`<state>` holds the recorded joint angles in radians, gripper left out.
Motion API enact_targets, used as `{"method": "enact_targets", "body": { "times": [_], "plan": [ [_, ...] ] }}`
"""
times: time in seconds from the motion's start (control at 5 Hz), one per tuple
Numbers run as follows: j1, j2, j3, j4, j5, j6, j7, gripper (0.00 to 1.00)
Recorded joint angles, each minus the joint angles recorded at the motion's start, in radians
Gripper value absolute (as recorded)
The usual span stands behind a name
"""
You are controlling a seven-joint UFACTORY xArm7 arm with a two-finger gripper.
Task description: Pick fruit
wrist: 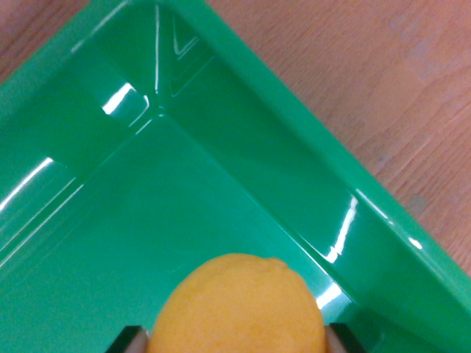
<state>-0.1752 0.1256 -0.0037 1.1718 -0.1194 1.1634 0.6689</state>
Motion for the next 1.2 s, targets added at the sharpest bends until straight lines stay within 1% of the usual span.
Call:
{"method": "enact_targets", "body": {
  "times": [0.2,0.4,0.6,0.8,1.0,1.2],
  "plan": [
    [0.0005,-0.018,0.001,0.031,0.0027,0.049,-0.005,1.00],
    [0.0005,-0.018,0.001,0.031,0.0027,0.049,-0.005,1.00],
    [0.0009,-0.035,0.001,0.059,0.0052,0.093,-0.010,1.00],
    [0.0009,-0.035,0.001,0.059,0.0052,0.093,-0.010,1.00],
    [0.0013,-0.052,0.002,0.088,0.0078,0.139,-0.015,1.00],
    [0.0013,-0.052,0.002,0.088,0.0078,0.139,-0.015,1.00]
  ]
}}
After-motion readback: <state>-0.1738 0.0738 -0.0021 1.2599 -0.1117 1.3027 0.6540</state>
